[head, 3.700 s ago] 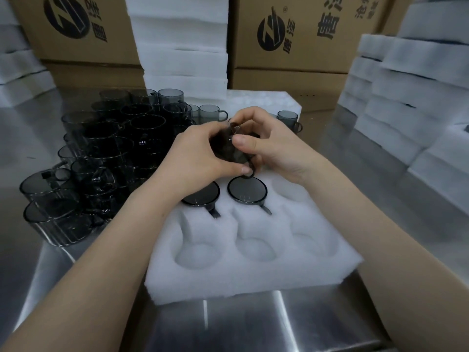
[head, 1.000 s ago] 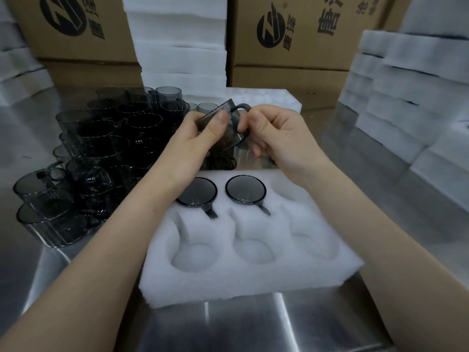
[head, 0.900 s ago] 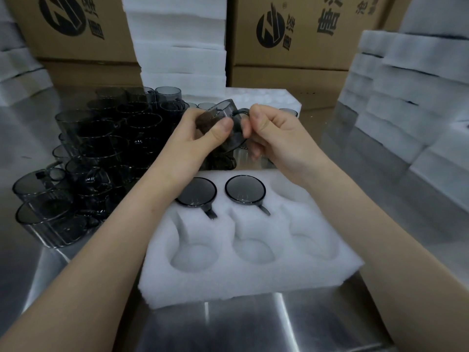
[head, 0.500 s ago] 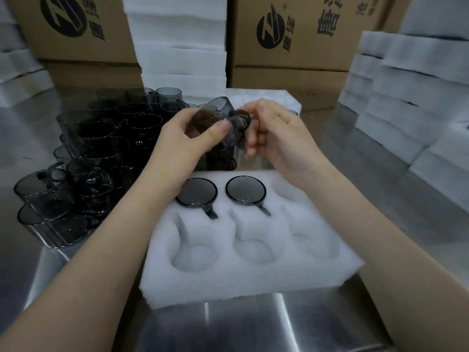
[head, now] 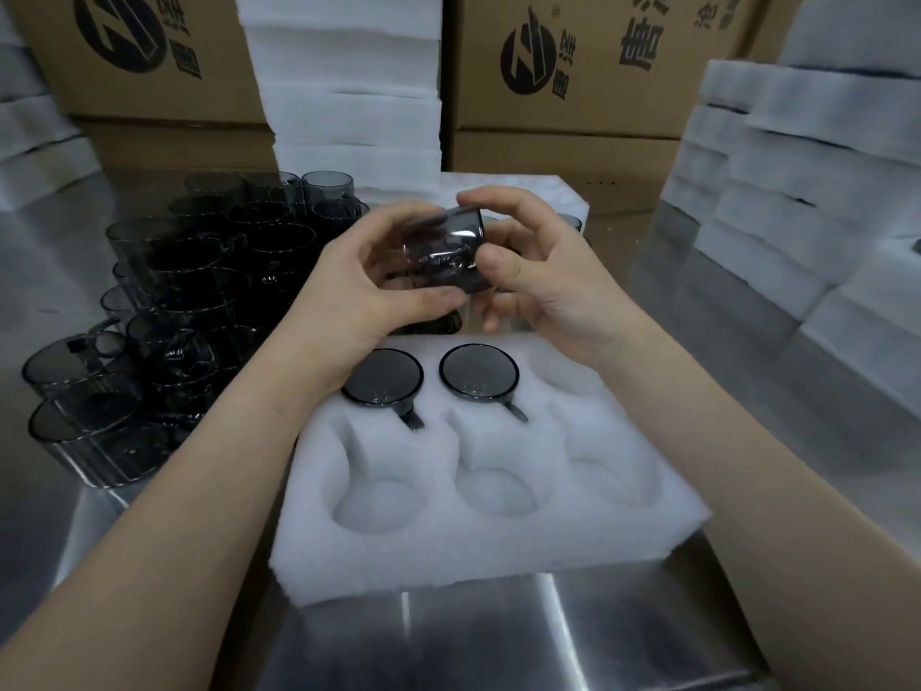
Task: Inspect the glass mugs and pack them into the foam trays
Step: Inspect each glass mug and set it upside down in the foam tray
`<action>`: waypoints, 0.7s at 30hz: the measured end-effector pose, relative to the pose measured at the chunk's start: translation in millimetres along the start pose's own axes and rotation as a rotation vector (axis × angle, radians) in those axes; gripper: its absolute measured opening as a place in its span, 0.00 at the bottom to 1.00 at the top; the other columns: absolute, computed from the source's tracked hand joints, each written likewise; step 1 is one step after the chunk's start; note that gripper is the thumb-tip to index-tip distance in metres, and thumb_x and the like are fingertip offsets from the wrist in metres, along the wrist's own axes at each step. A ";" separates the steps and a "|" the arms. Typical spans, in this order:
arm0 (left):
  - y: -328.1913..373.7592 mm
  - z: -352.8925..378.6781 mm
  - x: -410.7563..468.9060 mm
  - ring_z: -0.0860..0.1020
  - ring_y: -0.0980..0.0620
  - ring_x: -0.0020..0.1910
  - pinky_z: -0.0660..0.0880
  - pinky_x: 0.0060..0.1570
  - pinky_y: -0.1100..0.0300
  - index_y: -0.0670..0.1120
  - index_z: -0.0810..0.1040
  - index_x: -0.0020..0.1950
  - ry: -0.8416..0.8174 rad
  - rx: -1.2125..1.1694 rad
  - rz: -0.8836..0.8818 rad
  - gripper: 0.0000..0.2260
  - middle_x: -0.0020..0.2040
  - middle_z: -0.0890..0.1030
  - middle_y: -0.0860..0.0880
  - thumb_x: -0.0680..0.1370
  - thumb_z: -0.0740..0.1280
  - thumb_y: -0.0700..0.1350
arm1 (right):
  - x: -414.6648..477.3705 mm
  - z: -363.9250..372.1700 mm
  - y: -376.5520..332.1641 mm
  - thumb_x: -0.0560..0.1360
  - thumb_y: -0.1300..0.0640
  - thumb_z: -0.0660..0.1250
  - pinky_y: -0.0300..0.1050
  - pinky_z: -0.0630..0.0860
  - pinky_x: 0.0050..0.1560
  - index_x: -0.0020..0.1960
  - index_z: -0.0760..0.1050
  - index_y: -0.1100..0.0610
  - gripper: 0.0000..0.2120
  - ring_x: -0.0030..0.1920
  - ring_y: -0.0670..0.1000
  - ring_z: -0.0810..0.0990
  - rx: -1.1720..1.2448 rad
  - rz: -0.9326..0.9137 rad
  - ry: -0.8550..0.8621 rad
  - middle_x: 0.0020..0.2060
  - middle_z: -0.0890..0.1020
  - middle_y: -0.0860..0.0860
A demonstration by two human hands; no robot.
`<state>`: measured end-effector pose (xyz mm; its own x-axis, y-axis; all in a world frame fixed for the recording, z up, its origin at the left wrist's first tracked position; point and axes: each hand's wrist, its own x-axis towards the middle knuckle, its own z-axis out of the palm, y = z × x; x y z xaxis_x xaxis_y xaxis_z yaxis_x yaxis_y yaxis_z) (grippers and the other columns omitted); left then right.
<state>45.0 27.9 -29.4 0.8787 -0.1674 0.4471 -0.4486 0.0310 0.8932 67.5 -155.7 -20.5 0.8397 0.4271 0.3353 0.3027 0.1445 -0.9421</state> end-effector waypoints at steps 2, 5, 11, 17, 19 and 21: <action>-0.2 0.0 0.2 0.79 0.56 0.57 0.76 0.52 0.66 0.41 0.73 0.64 -0.039 0.019 -0.006 0.29 0.61 0.78 0.45 0.64 0.74 0.31 | -0.4 1.4 -0.4 0.72 0.57 0.70 0.43 0.74 0.27 0.56 0.74 0.50 0.14 0.37 0.59 0.76 -0.039 -0.012 0.028 0.49 0.76 0.58; -0.9 1.6 0.3 0.80 0.59 0.56 0.75 0.52 0.67 0.40 0.73 0.63 -0.093 0.072 -0.011 0.29 0.58 0.79 0.48 0.65 0.73 0.25 | -0.4 4.2 -1.6 0.73 0.53 0.69 0.38 0.68 0.21 0.47 0.74 0.50 0.05 0.24 0.51 0.73 -0.119 -0.048 0.112 0.39 0.78 0.51; -2.1 4.7 0.5 0.80 0.65 0.49 0.74 0.49 0.71 0.42 0.71 0.63 -0.124 0.106 -0.001 0.28 0.51 0.79 0.55 0.66 0.73 0.25 | 1.2 5.3 -0.8 0.81 0.51 0.63 0.34 0.57 0.18 0.42 0.76 0.50 0.09 0.17 0.48 0.68 -0.113 -0.051 0.232 0.35 0.80 0.53; 1.4 4.0 -0.3 0.79 0.59 0.54 0.77 0.58 0.58 0.46 0.71 0.63 -0.093 0.027 -0.013 0.21 0.53 0.79 0.51 0.72 0.69 0.37 | 2.3 -4.4 -3.1 0.79 0.62 0.59 0.34 0.70 0.23 0.62 0.75 0.58 0.13 0.25 0.44 0.75 0.315 0.072 0.038 0.42 0.76 0.57; 0.8 2.7 -0.6 0.79 0.47 0.60 0.75 0.63 0.48 0.45 0.71 0.63 -0.082 0.001 -0.031 0.19 0.57 0.80 0.44 0.73 0.71 0.38 | 1.7 -6.7 -3.9 0.75 0.64 0.62 0.33 0.76 0.29 0.66 0.72 0.58 0.19 0.29 0.44 0.78 0.419 0.102 -0.061 0.46 0.76 0.57; 0.5 2.2 -0.9 0.77 0.40 0.62 0.74 0.64 0.45 0.43 0.71 0.63 -0.078 -0.006 -0.041 0.19 0.61 0.78 0.37 0.73 0.68 0.40 | 0.9 -6.2 -4.9 0.73 0.64 0.64 0.33 0.77 0.30 0.66 0.72 0.58 0.22 0.31 0.44 0.79 0.429 0.106 -0.092 0.47 0.77 0.56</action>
<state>43.7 25.9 -29.5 0.8808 -0.2449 0.4053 -0.4112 0.0288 0.9111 69.6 -161.6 -15.5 0.8069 0.5340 0.2527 -0.0133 0.4441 -0.8959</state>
